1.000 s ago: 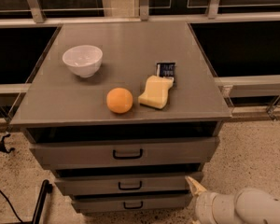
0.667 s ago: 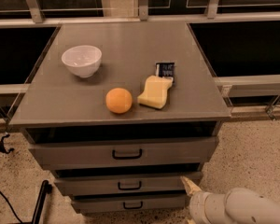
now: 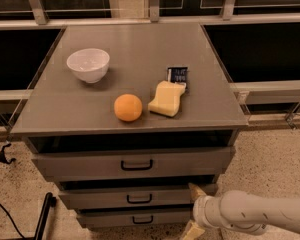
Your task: Open middle drawer
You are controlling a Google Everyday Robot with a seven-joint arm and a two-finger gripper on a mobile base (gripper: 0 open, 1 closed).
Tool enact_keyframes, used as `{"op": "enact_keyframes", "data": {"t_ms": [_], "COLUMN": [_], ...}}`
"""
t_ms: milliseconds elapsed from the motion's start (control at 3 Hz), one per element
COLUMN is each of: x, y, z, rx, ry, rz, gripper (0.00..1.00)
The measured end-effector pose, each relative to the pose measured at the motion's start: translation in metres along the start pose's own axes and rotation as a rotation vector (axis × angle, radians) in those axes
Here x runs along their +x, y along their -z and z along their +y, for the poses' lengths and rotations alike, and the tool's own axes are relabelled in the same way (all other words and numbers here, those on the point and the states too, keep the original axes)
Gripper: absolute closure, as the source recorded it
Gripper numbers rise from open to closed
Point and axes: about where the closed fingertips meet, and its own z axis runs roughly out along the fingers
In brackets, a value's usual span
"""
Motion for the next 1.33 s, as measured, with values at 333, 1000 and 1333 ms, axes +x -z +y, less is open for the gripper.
{"op": "enact_keyframes", "data": {"t_ms": [333,1000,1333], "x": [-0.003,-0.011,-0.006], "y": [0.001,-0.019,-0.035], "z": [-0.001,-0.025,-0.032], "rx": [-0.004,-0.017,-0.031], "ry": [0.003,0.038,0.034], "rz": [0.009,0.057,0.061], "gripper": [0.00,0.00,0.00]}}
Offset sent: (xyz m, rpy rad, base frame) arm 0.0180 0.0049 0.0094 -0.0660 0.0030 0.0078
